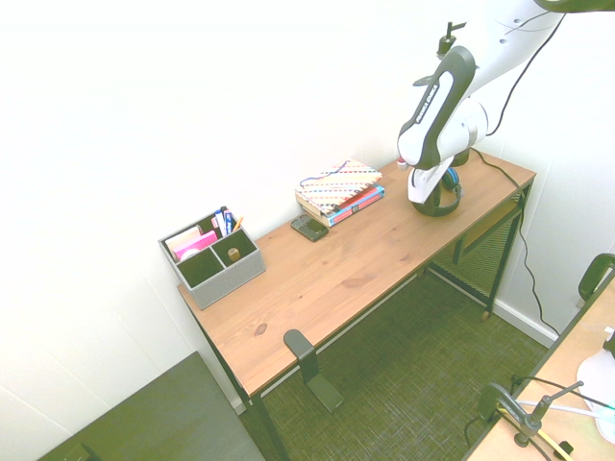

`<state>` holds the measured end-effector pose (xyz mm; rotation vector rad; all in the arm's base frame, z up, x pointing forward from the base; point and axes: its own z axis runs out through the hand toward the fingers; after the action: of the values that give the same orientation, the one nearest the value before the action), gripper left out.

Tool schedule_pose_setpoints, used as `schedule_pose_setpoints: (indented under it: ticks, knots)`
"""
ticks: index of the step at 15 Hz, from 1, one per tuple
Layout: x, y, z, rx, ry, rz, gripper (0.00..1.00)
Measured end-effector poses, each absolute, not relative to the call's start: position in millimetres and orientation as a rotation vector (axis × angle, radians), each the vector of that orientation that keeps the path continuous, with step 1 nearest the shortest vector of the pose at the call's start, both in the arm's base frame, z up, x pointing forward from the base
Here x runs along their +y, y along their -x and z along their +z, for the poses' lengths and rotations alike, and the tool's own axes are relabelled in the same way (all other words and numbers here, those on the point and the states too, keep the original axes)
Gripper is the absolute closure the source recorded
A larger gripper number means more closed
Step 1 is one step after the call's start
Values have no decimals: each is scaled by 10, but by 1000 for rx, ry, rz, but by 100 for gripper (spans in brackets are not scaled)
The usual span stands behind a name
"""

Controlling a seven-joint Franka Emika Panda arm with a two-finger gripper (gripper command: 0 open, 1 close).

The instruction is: Hang the headphone

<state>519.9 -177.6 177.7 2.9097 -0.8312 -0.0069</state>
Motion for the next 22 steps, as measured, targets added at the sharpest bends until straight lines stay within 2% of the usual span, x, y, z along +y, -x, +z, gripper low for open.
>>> schedule_pose_setpoints:
  ticks: [8,11,16,19,22]
  knots:
    - [-1776,-5200,1764,-863,-2900,-13,100]
    - [-1801,-5231,1833,-1089,-2835,-77,100]
    - [-1649,-5278,3009,-1290,-2831,-69,100]
    - [-1208,-4998,3634,-1349,-2842,-121,100]
    - [-546,-4600,3975,-1363,-2823,-120,100]
